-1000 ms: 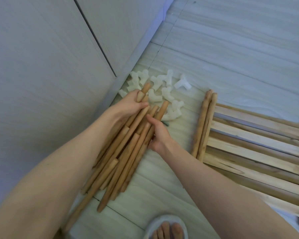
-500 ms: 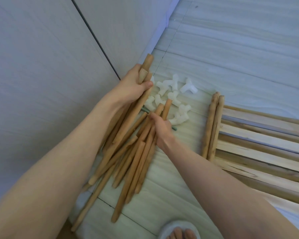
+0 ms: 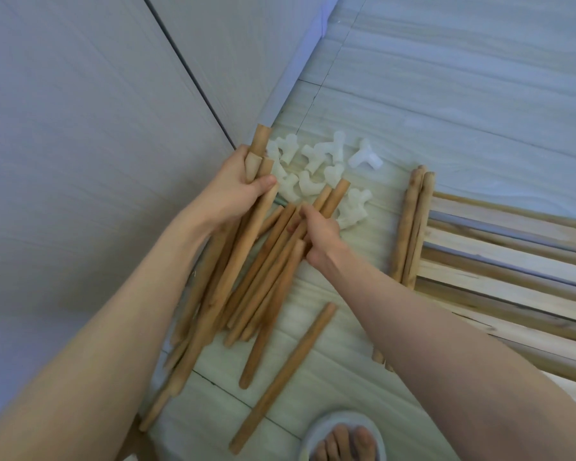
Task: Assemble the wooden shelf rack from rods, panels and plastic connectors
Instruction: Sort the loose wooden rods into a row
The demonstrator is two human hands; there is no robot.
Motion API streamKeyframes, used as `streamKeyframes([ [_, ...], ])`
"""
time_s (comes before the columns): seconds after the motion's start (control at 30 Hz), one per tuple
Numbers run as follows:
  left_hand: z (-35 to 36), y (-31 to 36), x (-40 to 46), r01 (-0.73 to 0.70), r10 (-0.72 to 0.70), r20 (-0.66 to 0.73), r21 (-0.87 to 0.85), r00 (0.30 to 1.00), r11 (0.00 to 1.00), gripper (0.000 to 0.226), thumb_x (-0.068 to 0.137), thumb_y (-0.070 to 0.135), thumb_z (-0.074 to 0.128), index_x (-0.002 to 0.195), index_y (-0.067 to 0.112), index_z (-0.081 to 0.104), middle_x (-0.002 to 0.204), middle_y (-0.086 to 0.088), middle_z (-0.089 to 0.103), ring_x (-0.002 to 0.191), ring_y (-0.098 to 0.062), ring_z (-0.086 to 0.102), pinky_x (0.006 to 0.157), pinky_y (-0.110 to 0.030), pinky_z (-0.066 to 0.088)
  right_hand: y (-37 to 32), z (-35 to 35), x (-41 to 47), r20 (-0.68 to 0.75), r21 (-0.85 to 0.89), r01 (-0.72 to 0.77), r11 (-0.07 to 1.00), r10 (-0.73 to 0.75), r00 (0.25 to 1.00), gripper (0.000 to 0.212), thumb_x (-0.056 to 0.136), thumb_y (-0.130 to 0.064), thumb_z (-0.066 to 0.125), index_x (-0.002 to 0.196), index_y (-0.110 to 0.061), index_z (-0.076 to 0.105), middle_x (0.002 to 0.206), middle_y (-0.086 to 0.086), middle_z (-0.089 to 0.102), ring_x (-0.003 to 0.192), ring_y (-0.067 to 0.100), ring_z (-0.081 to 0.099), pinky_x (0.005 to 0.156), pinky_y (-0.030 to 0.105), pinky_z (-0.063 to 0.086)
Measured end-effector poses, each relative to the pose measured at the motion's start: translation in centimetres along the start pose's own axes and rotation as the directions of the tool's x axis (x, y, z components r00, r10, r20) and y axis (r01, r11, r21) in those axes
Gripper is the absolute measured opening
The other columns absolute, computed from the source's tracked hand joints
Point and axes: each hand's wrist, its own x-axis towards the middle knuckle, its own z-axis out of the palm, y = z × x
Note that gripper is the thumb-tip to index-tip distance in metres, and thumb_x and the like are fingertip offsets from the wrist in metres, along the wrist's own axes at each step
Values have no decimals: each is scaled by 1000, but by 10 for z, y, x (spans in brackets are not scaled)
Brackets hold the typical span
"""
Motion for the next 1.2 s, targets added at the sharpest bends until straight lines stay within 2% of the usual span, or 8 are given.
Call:
streamKeyframes([
  [0.17,-5,-6,-9,8,-8,-10,1,1000,1000,21,91,5,57,106,16,46,82,11,51,64,18,52,56,2,37,-12,-8,-2,45,29,4,1000,-6,999,8,90,-9,51,93,-3,55,96,18,65,82,25,63,75,37,57],
  [0.27,-8,-12,-12,25,-25,-11,31,1000,999,21,91,7,57,107,16,45,84,12,51,72,10,52,56,2,35,-11,-15,-2,63,48,-16,999,13,998,23,93,-11,48,109,3,57,96,17,64,82,26,64,83,40,55],
  [0.37,-6,-19,-16,48,-48,-13,49,999,998,22,91,10,58,108,17,46,85,12,52,75,5,50,55,2,35,-13,-18,-7,100,52,-37,998,31,994,14,94,-10,44,99,0,54,115,20,63,102,27,63,85,40,53],
  [0.53,-6,-27,-22,82,-81,-29,45,996,996,20,90,10,59,105,17,47,84,11,53,76,4,49,56,1,36,-28,-23,-12,164,92,-61,994,45,985,33,94,-5,44,126,4,46,127,20,55,112,27,58,90,38,49],
  [0.7,-5,-25,-25,93,-90,-63,47,994,995,20,90,10,59,103,17,45,83,12,52,74,5,48,54,1,35,-68,-29,-23,188,222,7,975,-50,981,20,94,-2,40,112,2,47,109,22,61,106,32,61,81,45,49],
  [0.87,5,-7,-27,153,-156,-32,-94,987,984,22,91,9,59,108,15,47,85,6,53,84,-9,52,79,-25,43,-108,-58,-41,130,242,46,969,-79,988,8,90,-4,45,88,-2,52,81,12,59,74,24,63,67,42,52],
  [1.0,20,11,-34,180,-168,85,-155,982,971,16,91,7,58,104,13,51,85,3,56,90,-15,55,88,-32,45,-117,-97,-51,46,145,74,987,-81,996,13,89,-9,48,77,-8,53,60,4,52,63,19,58,67,37,52],
  [1.2,87,4,-82,260,-252,385,32,888,965,22,87,5,63,72,18,54,73,11,54,75,-7,53,66,-18,42,-104,-144,-68,31,79,-14,997,11,999,19,88,-7,42,70,-12,44,49,2,41,47,18,48,57,27,47],
])
